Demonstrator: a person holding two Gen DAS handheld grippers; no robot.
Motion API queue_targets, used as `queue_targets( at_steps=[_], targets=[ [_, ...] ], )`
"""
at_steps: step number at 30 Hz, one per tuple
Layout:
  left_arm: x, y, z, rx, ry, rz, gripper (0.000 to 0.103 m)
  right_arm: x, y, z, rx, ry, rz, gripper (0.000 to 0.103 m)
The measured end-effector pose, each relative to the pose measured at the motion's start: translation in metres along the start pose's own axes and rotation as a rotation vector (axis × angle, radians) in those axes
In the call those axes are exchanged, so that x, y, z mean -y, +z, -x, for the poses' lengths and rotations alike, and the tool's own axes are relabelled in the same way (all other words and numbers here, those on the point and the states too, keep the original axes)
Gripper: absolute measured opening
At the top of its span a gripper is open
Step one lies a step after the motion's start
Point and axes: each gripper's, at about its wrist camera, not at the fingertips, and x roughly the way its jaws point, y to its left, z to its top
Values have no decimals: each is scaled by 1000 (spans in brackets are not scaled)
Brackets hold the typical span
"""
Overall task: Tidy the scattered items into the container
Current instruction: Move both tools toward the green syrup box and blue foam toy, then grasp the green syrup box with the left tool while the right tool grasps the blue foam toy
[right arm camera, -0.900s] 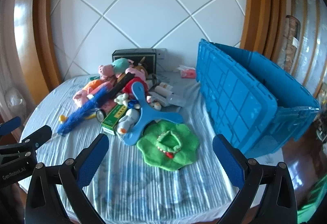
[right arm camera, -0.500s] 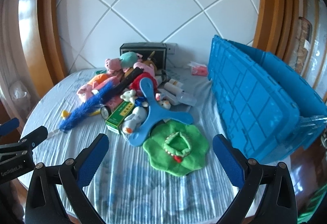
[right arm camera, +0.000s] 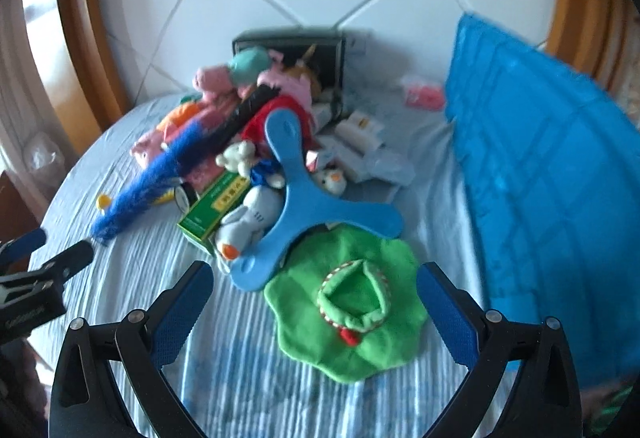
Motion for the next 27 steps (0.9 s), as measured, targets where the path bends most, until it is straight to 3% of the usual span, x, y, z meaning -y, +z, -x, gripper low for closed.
queue_targets(
  at_steps=[7, 12, 13, 27],
  targets=[
    [19, 15, -63, -94, 13, 8, 87, 18, 18, -70, -106, 36, 4, 102],
    [28, 29, -104, -137, 3, -37, 87, 22, 28, -106, -162, 47, -30, 78],
    [30, 33, -113, -148, -3, -50, 87, 22, 29, -112, -167, 42, -36, 77],
    [49, 57, -210, -248, -100, -230, 87, 8, 31, -199, -327, 65, -247, 77]
  ],
)
